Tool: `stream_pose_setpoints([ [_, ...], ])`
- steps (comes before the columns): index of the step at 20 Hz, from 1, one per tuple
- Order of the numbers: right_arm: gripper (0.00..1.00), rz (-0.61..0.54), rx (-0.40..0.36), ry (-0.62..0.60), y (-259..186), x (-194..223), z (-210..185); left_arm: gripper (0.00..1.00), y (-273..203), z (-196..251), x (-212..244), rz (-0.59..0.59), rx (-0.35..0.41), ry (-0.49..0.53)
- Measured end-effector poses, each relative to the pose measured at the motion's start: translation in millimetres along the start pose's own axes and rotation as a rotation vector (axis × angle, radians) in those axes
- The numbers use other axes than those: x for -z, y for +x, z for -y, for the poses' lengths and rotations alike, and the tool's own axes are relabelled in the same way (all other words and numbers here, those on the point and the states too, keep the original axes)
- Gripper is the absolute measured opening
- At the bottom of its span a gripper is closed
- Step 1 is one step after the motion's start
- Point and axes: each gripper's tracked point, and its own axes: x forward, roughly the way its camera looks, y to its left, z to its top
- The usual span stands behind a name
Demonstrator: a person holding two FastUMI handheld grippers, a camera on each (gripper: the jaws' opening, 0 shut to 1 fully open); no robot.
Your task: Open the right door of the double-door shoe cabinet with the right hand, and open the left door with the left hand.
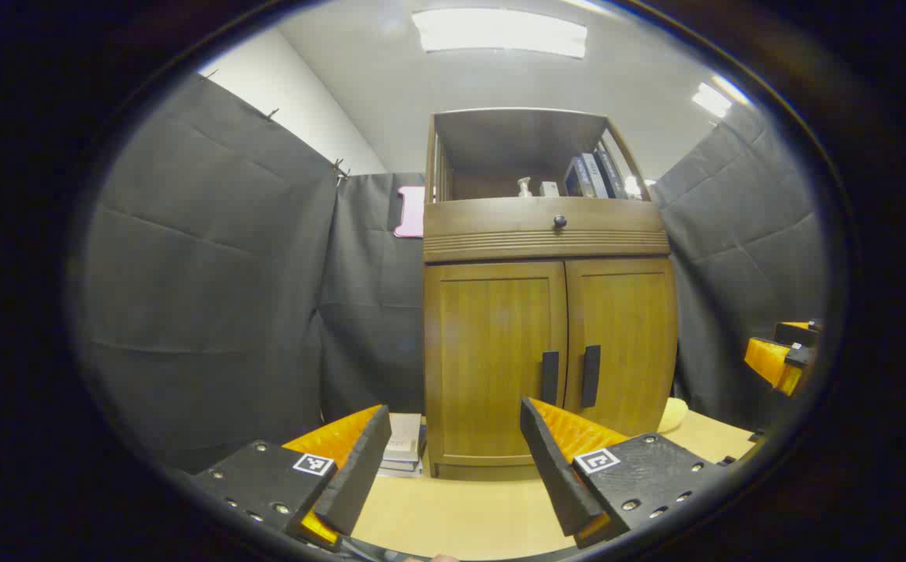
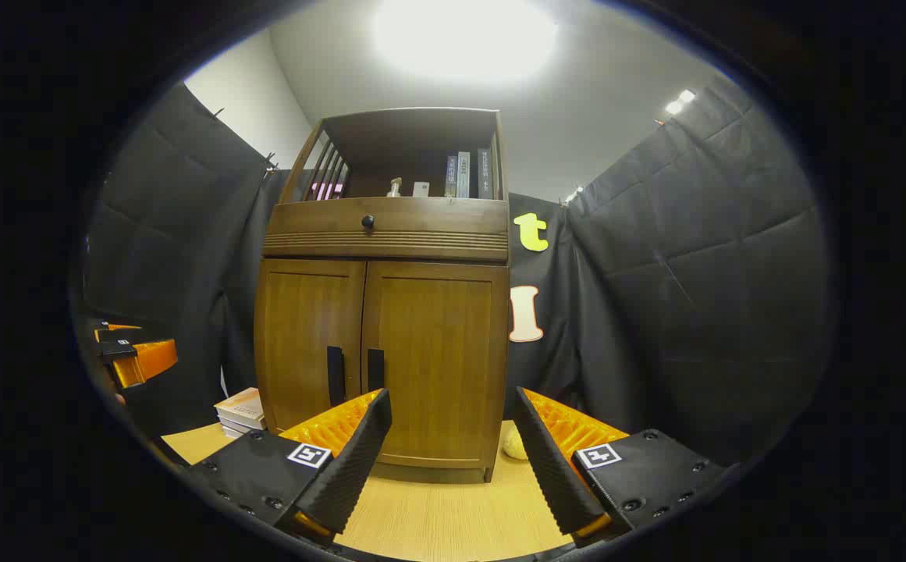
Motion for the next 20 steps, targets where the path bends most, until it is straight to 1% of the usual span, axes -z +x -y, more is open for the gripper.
stream_pose_setpoints([
  [4,0.98,-0.024,-0.004,0.018,6.5,11.1,4.3,0.97,3.5,0.6,-3.6,0.013,-0.002,0.016],
  [7,0.98,-0.026,0.0,0.035,21.8,10.3,6.6,0.97,7.5,2.4,-3.4,0.009,0.0,0.018],
  [14,0.98,-0.019,-0.01,0.038,23.6,12.3,11.4,0.97,14.2,7.5,-3.1,0.0,0.004,0.023],
  [20,0.98,-0.022,-0.036,0.053,46.4,16.7,3.6,0.97,16.8,13.2,-2.9,0.0,0.005,0.03],
])
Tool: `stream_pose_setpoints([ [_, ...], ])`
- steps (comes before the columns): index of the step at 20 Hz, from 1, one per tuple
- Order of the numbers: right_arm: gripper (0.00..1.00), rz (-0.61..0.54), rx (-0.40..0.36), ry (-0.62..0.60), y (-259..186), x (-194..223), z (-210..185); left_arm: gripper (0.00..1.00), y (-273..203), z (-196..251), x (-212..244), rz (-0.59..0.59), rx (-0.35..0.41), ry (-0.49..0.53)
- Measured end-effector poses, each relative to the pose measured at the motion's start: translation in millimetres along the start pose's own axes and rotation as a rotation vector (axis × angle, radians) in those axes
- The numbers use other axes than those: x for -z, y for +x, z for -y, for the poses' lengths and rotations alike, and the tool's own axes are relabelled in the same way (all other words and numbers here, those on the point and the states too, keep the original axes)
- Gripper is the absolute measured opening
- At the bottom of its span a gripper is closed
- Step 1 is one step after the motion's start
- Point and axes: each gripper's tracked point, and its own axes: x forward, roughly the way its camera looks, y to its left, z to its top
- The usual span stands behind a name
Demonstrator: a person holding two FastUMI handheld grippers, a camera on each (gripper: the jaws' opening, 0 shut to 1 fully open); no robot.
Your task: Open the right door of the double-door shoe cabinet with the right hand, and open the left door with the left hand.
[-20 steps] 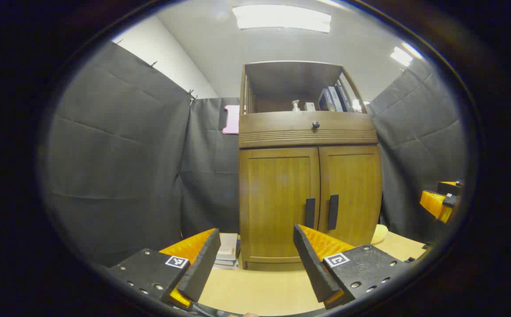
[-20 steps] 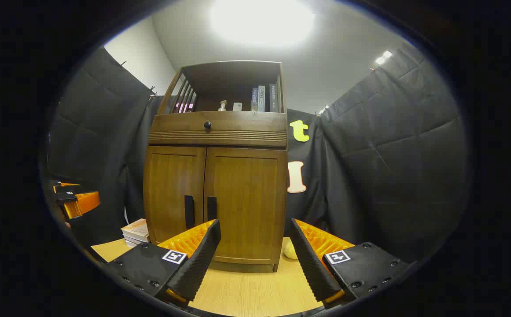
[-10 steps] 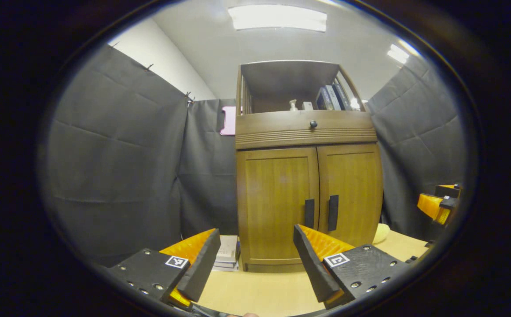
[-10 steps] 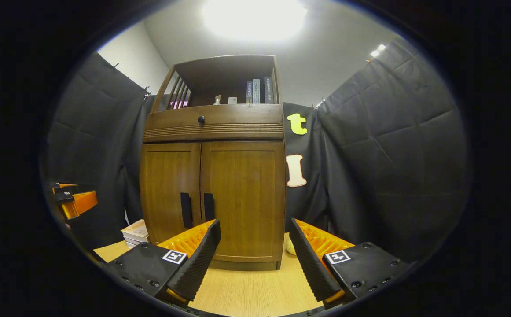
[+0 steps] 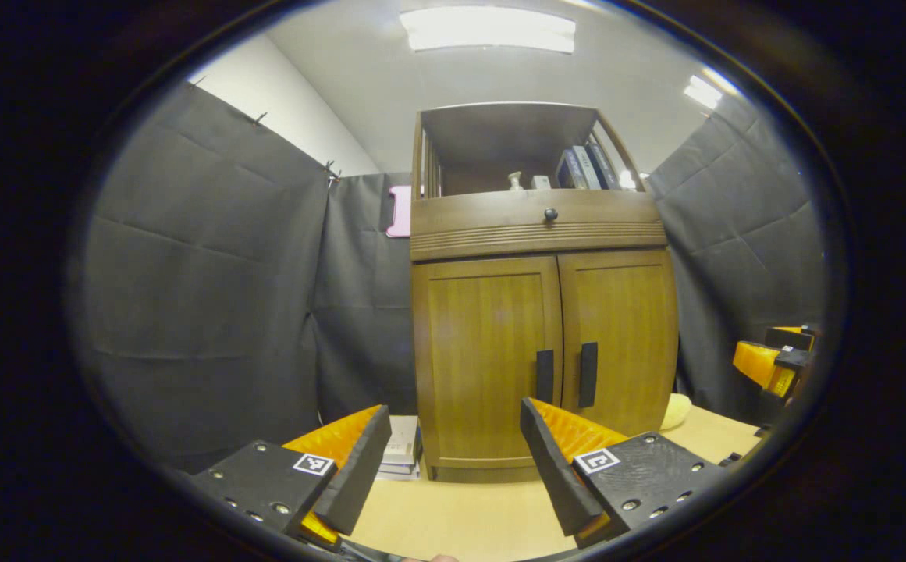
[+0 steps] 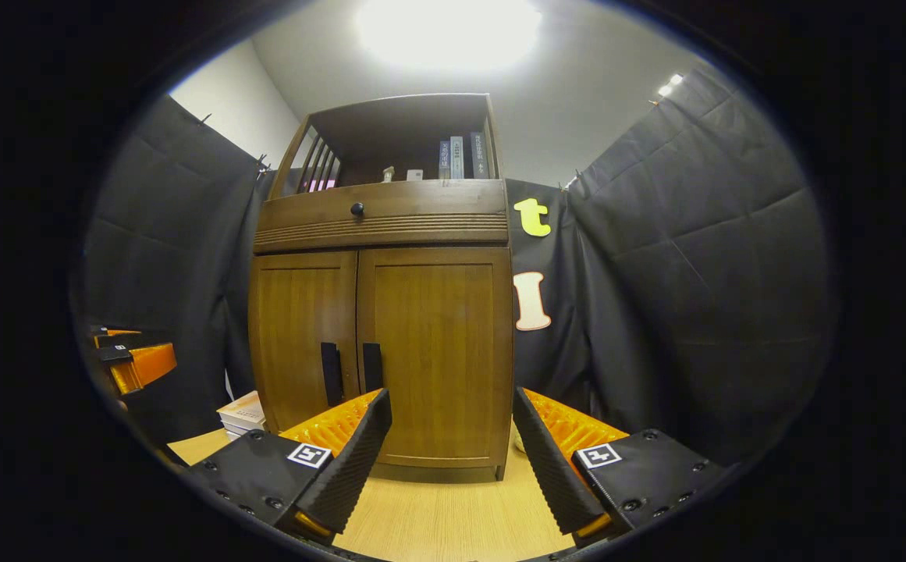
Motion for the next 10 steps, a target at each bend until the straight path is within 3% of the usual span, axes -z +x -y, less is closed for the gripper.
stream_pose_setpoints([
  [10,0.98,0.047,-0.055,0.012,65.0,-14.4,-28.0,0.97,-15.1,-7.7,-7.2,0.021,-0.041,0.023],
])
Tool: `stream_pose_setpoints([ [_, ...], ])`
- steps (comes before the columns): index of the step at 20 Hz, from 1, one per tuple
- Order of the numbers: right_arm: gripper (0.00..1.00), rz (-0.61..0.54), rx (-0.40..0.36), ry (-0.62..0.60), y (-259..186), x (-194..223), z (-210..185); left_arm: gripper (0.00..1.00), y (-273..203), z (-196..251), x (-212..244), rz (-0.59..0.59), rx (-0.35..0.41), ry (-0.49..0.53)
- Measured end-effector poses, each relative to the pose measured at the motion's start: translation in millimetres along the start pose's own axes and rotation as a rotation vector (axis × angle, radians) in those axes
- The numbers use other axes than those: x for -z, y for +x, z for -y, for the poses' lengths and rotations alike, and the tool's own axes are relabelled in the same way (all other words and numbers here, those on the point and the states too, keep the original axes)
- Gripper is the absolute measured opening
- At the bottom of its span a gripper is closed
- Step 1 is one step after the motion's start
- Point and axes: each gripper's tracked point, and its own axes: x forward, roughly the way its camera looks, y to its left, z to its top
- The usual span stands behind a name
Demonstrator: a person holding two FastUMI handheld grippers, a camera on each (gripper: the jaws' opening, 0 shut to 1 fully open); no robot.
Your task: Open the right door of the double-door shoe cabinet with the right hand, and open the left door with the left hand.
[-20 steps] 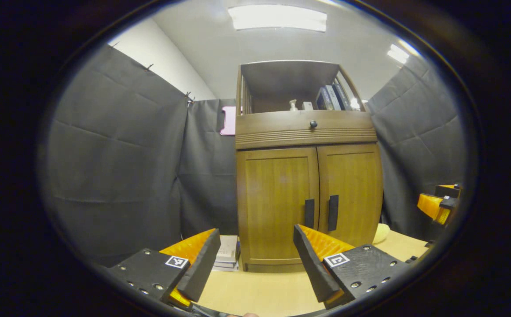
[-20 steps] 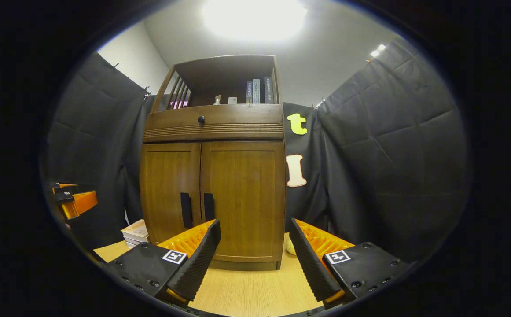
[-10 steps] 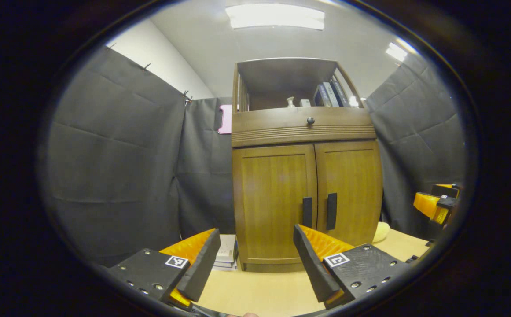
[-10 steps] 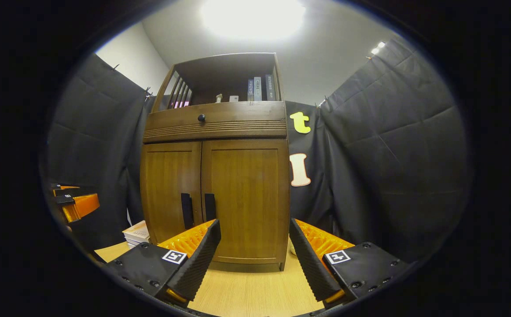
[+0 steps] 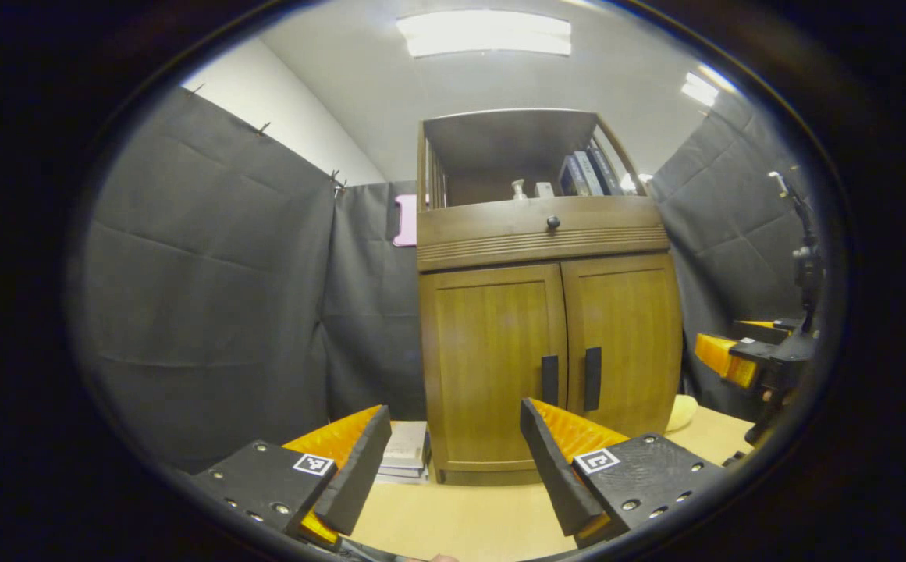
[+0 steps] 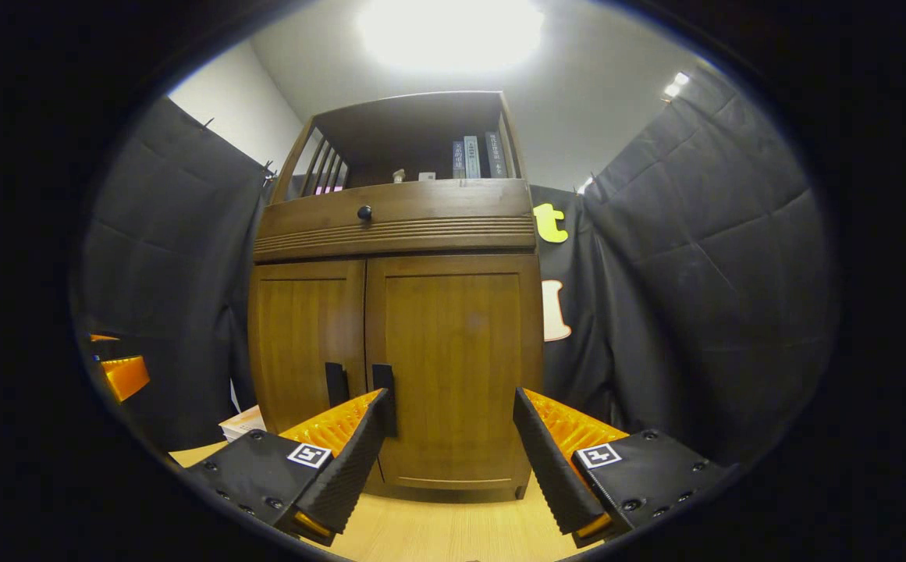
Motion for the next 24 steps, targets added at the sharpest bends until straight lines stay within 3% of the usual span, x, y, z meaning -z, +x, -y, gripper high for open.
stream_pose_setpoints([
  [7,0.98,0.003,-0.058,0.009,54.1,8.5,-32.6,0.97,-16.7,-26.9,1.9,-0.008,-0.063,0.013],
  [24,0.98,-0.118,-0.135,-0.01,164.0,73.2,-92.9,0.97,-39.0,-84.0,16.1,-0.054,-0.215,0.044],
])
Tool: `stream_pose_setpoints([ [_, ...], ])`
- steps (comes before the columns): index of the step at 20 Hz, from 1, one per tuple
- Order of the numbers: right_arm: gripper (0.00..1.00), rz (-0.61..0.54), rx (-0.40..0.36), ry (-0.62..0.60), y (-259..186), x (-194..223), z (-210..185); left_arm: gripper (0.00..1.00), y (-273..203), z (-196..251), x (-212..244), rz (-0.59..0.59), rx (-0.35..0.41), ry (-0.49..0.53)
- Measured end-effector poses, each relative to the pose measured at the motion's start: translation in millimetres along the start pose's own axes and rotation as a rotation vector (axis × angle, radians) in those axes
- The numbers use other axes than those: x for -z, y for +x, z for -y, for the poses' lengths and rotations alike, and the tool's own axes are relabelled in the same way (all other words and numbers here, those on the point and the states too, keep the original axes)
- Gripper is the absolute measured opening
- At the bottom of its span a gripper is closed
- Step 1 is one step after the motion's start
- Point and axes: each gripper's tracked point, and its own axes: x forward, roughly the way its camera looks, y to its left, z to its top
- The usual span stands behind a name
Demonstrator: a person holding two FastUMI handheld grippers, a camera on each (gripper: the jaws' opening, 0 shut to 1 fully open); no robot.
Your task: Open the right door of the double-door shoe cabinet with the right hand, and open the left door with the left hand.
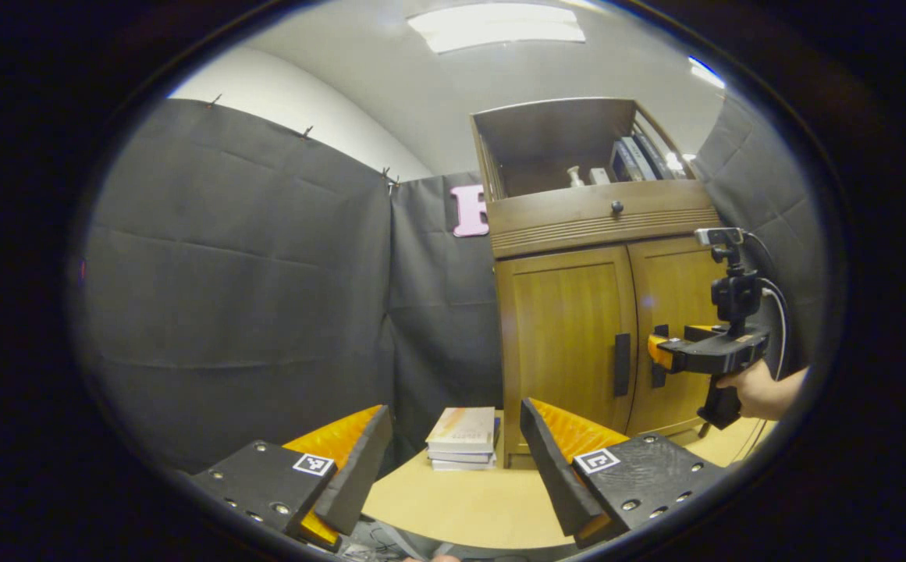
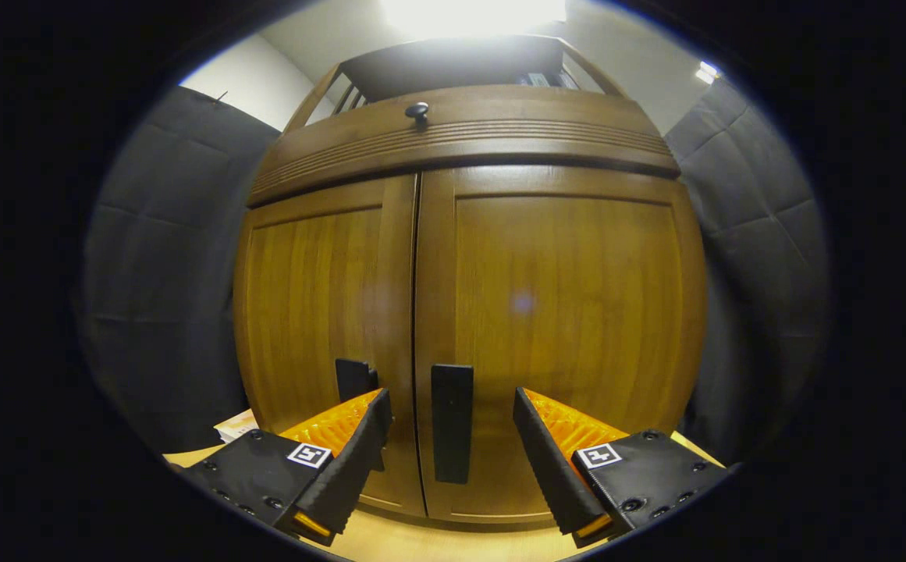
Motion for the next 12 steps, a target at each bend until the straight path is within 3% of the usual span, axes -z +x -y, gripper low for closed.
stream_pose_setpoints([
  [4,0.91,-0.057,0.0,-0.011,18.1,23.0,-9.9,0.97,0.6,-7.3,1.1,-0.005,-0.017,0.006],
  [6,0.92,-0.078,-0.001,-0.013,25.7,30.0,-9.5,0.97,0.1,-11.9,3.4,-0.009,-0.025,0.008],
  [9,0.58,-0.095,0.005,0.01,36.8,30.1,-7.8,0.97,-0.2,-19.4,6.1,-0.018,-0.035,0.004],
  [10,0.56,-0.098,0.028,0.013,40.0,32.7,-4.0,0.97,-0.5,-19.8,9.0,-0.02,-0.036,0.004],
  [12,0.39,-0.097,0.047,0.055,40.8,31.6,4.5,0.97,-1.1,-20.7,10.0,-0.024,-0.036,0.002],
])
